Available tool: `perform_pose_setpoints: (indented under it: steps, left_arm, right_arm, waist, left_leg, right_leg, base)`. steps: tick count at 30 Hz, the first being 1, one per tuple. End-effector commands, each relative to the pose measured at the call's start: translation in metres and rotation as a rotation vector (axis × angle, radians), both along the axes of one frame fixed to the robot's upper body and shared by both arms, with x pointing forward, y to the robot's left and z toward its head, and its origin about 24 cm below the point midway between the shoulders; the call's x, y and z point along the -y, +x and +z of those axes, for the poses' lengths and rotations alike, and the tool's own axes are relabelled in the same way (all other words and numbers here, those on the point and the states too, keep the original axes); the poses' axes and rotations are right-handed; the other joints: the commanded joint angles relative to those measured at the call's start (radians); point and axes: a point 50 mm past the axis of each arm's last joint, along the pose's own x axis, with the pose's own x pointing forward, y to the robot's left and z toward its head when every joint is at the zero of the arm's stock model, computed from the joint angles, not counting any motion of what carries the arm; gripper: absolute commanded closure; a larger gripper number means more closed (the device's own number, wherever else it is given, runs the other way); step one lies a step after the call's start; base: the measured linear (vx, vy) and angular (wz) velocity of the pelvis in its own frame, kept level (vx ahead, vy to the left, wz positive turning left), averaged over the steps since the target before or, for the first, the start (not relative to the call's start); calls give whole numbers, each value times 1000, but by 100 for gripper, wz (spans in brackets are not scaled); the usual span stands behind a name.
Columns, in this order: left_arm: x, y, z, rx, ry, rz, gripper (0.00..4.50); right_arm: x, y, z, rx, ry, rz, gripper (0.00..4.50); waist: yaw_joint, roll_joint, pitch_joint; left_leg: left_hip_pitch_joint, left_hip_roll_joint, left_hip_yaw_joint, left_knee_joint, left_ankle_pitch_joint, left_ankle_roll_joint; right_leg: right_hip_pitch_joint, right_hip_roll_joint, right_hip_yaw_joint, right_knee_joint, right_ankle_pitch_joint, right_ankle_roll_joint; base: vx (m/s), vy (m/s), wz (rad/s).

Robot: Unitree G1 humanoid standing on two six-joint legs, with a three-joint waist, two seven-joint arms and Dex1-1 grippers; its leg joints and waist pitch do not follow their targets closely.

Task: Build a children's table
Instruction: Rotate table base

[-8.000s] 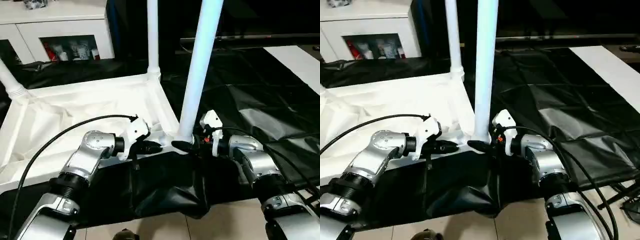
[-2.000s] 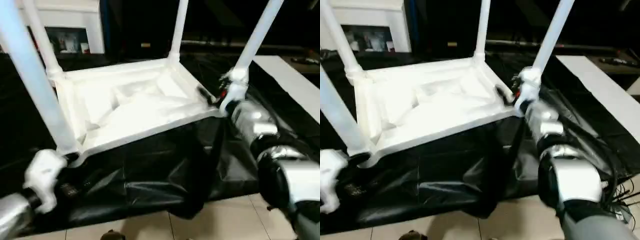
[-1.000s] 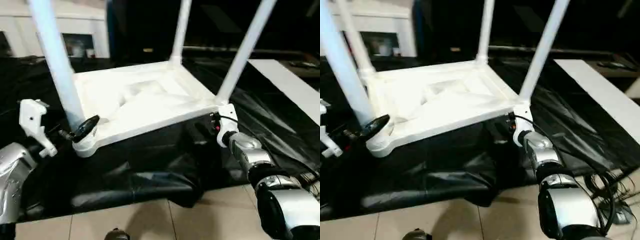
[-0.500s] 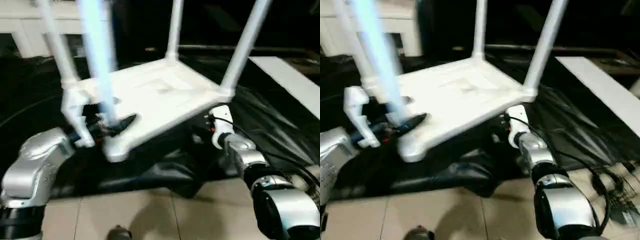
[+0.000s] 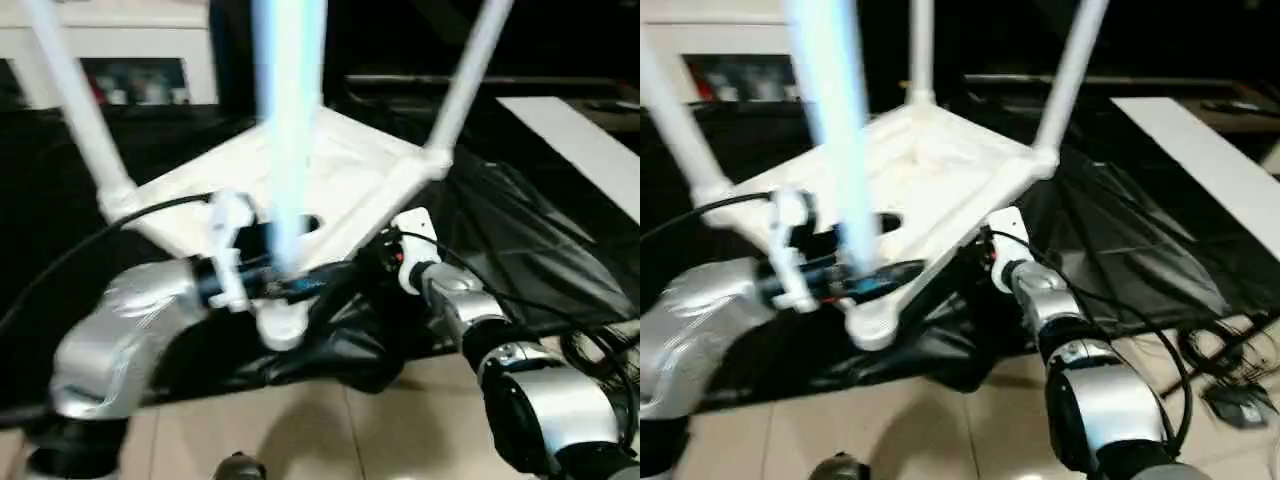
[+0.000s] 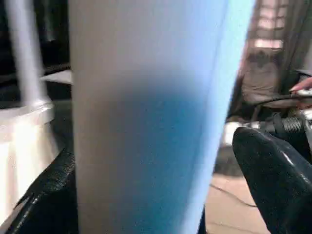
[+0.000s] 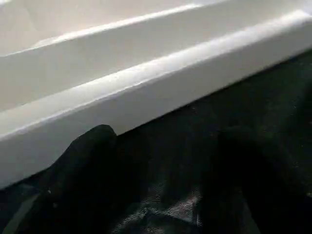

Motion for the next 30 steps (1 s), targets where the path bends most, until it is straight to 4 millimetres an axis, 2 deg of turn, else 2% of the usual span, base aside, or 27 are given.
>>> perform_pose_setpoints:
  steps: [1, 2, 3, 4, 7, 12, 14, 19, 21, 27, 28, 30]
  left_arm:
    - [16, 4, 4, 28, -1, -32, 11]
    - [22, 7, 4, 32, -4, -45, 11]
    - [28, 9, 5, 36, -5, -57, 11]
    - [28, 9, 5, 36, -5, -57, 11]
    - [37, 13, 5, 44, -4, -67, 11]
    - [47, 16, 5, 57, -1, -83, 11]
    - [57, 17, 7, 65, -15, -96, 11]
    - [66, 25, 4, 93, 2, -59, 11]
    - [64, 31, 2, 103, 30, -18, 11]
    - [41, 58, -10, 139, 174, 203, 11]
    - [34, 66, -12, 156, 207, 274, 11]
    - [30, 70, -12, 165, 224, 310, 11]
  right_arm:
    - [-28, 1, 9, 19, 22, 116, 50]
    - [-34, 1, 11, 24, 25, 143, 50]
    - [-38, 1, 12, 28, 25, 165, 50]
    - [-38, 1, 12, 28, 25, 165, 50]
    - [-44, -1, 13, 30, 21, 201, 50]
    - [-51, -3, 13, 29, 37, 257, 50]
    - [-61, -9, 11, 16, 69, 340, 50]
    - [-68, -12, 11, 15, 74, 372, 50]
    - [-68, -11, 11, 20, 68, 366, 50]
    - [-59, -7, 12, 27, 53, 315, 50]
    - [-53, -6, 12, 37, 49, 295, 50]
    - [-49, -4, 14, 50, 44, 270, 50]
  waist:
    - [-6, 8, -78]
    - [-8, 9, -79]
    - [-9, 9, -78]
    - [-11, 8, -80]
    - [-19, 6, -79]
    - [-22, 7, -76]
    - [-23, 7, -73]
    - [-23, 9, -70]
    - [-22, 10, -72]
    - [-21, 13, -77]
    - [-20, 12, -75]
    - [-20, 11, -73]
  left_leg:
    - [10, 11, -6, -83, -211, -43]
    - [10, 9, -3, -79, -170, -31]
    - [13, 9, 0, -77, -164, -26]
    - [10, 8, 0, -76, -146, -20]
    - [12, 7, 4, -73, -132, -3]
    - [15, 11, 4, -75, -150, 0]
    - [16, 12, 4, -77, -175, -1]
    - [22, 14, 3, -80, -213, -11]
    - [20, 14, 0, -82, -208, -10]
    - [23, 15, 0, -79, -175, -1]
    - [23, 14, 0, -80, -185, -2]
    - [24, 15, -1, -82, -205, -6]
  right_leg:
    - [44, -74, 47, -89, -24, -173]
    - [45, -74, 48, -90, 23, -175]
    - [42, -73, 50, -90, 38, -179]
    - [48, -75, 49, -87, 64, -185]
    - [49, -76, 51, -89, 77, -193]
    - [48, -77, 53, -93, 51, -201]
    - [47, -76, 52, -97, 18, -204]
    - [44, -78, 55, -106, -43, -200]
    - [47, -80, 54, -103, -38, -198]
    - [47, -79, 53, -98, 33, -207]
    - [45, -78, 53, -98, 28, -209]
    - [46, -80, 53, -101, -2, -205]
  base:
    - [0, 0, 0]
    - [0, 0, 0]
    - [0, 0, 0]
    - [0, 0, 0]
    - [0, 0, 0]
    - [0, 0, 0]
    - [0, 0, 0]
    - [0, 0, 0]
    - [0, 0, 0]
    - [0, 0, 0]
    - [0, 0, 0]
    - [0, 0, 0]
